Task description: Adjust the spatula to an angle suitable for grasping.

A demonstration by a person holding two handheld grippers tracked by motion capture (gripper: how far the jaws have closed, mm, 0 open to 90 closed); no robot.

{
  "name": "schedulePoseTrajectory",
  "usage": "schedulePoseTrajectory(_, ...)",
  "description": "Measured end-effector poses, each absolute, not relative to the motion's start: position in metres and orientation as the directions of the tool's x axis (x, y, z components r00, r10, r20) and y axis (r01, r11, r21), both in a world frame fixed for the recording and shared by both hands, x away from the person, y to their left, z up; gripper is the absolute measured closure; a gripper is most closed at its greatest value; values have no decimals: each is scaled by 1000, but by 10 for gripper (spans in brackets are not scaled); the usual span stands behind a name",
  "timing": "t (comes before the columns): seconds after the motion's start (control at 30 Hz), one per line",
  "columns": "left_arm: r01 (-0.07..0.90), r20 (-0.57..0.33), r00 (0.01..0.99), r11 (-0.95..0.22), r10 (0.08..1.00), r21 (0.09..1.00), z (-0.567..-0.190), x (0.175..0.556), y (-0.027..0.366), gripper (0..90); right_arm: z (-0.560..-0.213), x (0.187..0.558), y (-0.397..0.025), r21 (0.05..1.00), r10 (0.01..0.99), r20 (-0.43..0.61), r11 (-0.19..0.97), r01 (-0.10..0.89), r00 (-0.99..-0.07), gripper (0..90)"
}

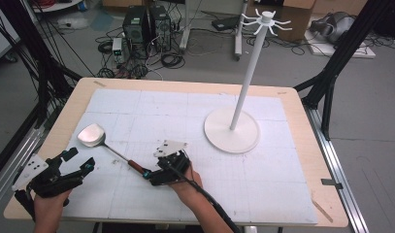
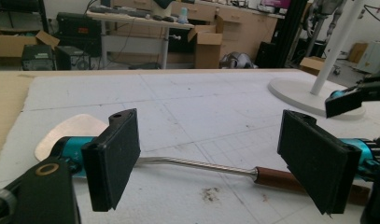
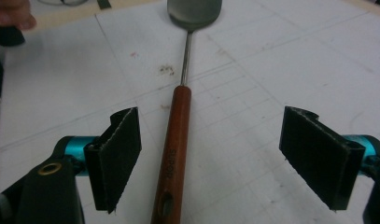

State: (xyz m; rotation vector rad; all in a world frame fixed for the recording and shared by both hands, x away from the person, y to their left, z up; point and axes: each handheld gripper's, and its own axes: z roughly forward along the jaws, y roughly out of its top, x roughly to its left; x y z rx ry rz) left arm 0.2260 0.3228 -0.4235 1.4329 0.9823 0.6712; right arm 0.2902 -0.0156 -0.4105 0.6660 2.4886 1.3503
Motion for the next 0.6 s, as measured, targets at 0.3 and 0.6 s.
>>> schedulePoseTrajectory(0.3,182,-156,469,77,870,980,-425,227,325,220,-430,300,17,768,441,26,566,300,-897,285)
schedulePoseTrajectory(0.6,183,-158,463,81,872,980,-425,226,326,222,-442,304,28,705,451,18,627,332,-892,614)
